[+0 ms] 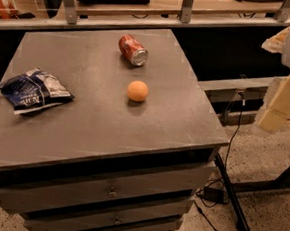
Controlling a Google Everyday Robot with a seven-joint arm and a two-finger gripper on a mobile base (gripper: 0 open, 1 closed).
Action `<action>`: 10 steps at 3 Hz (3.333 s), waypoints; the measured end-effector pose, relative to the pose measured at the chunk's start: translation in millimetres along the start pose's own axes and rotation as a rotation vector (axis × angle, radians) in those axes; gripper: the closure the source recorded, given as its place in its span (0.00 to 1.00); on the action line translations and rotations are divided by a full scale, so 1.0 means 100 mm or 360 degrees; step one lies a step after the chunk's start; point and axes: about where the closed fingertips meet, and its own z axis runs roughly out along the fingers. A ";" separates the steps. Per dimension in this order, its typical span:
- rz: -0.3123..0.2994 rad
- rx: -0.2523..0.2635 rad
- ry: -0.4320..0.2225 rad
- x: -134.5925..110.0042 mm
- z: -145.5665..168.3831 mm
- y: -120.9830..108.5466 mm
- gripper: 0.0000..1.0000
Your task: Pick orange
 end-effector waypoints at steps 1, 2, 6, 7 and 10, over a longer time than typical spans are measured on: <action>0.0061 0.0045 -0.0175 0.01 0.04 -0.16 0.00; 0.0136 0.0054 -0.0519 -0.13 0.26 -0.25 0.00; 0.0091 -0.0429 -0.1445 -1.88 0.96 0.16 0.00; 0.0103 -0.0435 -0.1449 -1.93 1.00 0.16 0.00; 0.0083 -0.0217 -0.1521 -1.76 1.45 -0.32 0.00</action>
Offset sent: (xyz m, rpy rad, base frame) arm 0.0350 0.0949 0.0213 0.9593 -0.1201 0.1259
